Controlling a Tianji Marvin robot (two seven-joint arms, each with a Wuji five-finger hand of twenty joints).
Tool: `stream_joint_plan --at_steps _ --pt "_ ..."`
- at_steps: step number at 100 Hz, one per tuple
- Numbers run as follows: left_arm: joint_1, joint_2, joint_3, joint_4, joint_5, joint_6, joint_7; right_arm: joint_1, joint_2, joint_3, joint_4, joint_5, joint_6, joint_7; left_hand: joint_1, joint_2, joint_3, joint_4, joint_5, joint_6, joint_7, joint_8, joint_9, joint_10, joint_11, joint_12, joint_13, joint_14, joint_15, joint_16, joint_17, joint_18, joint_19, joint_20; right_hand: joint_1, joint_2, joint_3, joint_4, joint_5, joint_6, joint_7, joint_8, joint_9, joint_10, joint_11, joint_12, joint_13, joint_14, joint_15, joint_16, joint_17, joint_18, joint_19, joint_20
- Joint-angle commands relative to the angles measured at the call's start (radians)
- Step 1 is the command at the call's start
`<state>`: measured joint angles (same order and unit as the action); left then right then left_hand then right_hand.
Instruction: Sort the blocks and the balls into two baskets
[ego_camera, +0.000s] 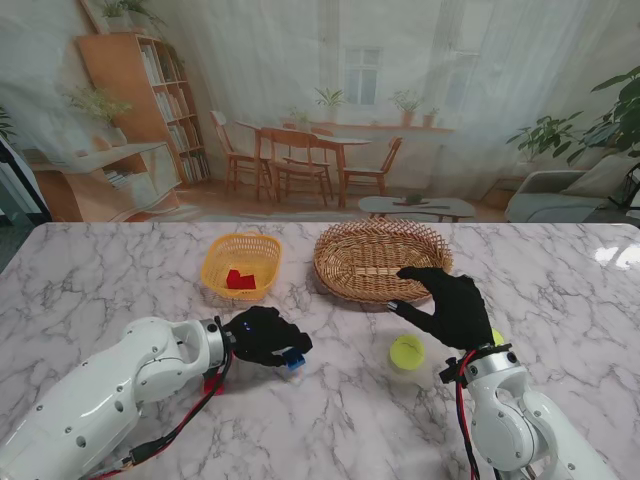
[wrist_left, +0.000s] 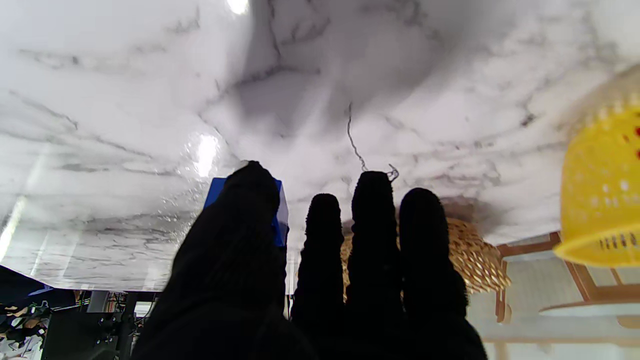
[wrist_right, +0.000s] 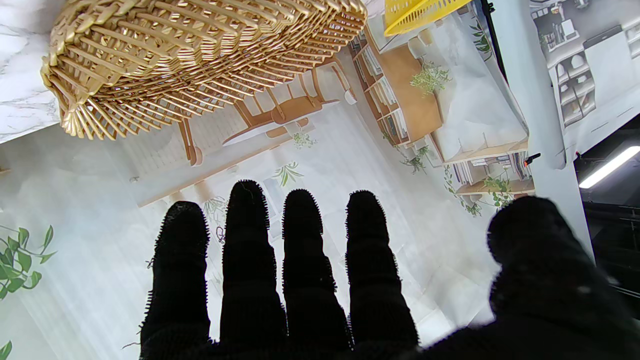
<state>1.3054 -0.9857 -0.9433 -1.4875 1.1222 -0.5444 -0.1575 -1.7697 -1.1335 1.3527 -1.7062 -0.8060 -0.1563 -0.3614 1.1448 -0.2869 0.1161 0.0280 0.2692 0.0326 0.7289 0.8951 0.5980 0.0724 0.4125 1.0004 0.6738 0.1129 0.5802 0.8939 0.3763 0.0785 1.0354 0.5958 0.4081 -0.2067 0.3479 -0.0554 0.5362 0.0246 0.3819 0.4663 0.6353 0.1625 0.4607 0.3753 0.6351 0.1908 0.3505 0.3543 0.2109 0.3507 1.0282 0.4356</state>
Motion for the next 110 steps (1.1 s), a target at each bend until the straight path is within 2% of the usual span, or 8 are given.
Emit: stream_joint_plan --at_steps 1,27,50,70,110 --pt "-0.018 -0.004 -0.009 -0.018 0.003 0.001 -0.015 -0.005 -0.003 0.003 0.001 0.001 0.004 -0.002 0.066 0.038 0.011 0.001 0.059 -0.038 0.098 0.019 0.023 0.000 -0.018 0.000 0.025 -0.002 -0.004 0.008 0.002 0.002 0.033 0.015 0.014 0.047 -0.013 0.023 -0.001 -0.015 -0.019 0.001 0.012 0.000 -0.014 0.003 0.006 0.007 -0.059 0.008 -0.018 0.021 -0.014 0.012" --pt "-0.044 -0.011 -0.054 -0.045 0.006 0.031 -0.034 -0.008 -0.003 0.003 -0.001 0.001 0.005 -0.002 0.060 0.036 0.004 0.002 0.066 -0.032 0.080 0.007 0.023 0.002 -0.016 -0.009 0.027 0.003 -0.011 0.006 0.003 0.006 0.033 0.016 0.014 0.046 -0.012 0.023 -0.001 -0.016 -0.019 0.001 0.012 0.000 -0.014 0.003 0.006 0.007 -0.059 0.008 -0.017 0.021 -0.014 0.013" --pt "-0.085 -0.017 -0.078 -0.022 0.012 0.089 -0.026 -0.008 -0.003 0.003 -0.001 0.001 0.005 -0.002 0.045 0.045 -0.007 0.000 0.073 -0.030 0.075 0.009 0.018 0.003 -0.010 -0.017 0.025 0.007 -0.020 0.005 -0.003 0.010 0.027 0.016 0.015 0.046 -0.013 0.023 0.000 -0.016 -0.019 0.001 0.013 -0.001 -0.014 0.004 0.006 0.009 -0.058 0.008 -0.017 0.021 -0.014 0.013" --pt "-0.135 -0.024 -0.075 0.031 -0.012 0.165 -0.029 -0.008 -0.003 0.003 -0.001 0.001 0.005 -0.002 0.042 0.048 -0.014 0.001 0.078 -0.025 0.069 0.011 0.018 0.006 -0.002 -0.023 0.027 0.011 -0.021 0.007 -0.004 0.015 0.025 0.018 0.014 0.047 -0.013 0.023 -0.001 -0.016 -0.019 0.001 0.013 -0.001 -0.014 0.004 0.006 0.008 -0.058 0.008 -0.017 0.021 -0.014 0.013" --pt "-0.209 -0.029 -0.025 0.182 -0.027 0.297 0.012 -0.009 -0.003 0.002 -0.003 0.002 0.010 -0.001 0.040 0.057 -0.023 0.004 0.084 -0.019 0.059 0.013 0.024 0.005 0.009 -0.023 0.033 0.010 -0.012 0.016 -0.001 0.015 0.030 0.026 0.014 0.047 -0.013 0.023 0.001 -0.015 -0.020 0.001 0.012 0.000 -0.015 0.003 0.006 0.009 -0.059 0.008 -0.018 0.022 -0.014 0.012"
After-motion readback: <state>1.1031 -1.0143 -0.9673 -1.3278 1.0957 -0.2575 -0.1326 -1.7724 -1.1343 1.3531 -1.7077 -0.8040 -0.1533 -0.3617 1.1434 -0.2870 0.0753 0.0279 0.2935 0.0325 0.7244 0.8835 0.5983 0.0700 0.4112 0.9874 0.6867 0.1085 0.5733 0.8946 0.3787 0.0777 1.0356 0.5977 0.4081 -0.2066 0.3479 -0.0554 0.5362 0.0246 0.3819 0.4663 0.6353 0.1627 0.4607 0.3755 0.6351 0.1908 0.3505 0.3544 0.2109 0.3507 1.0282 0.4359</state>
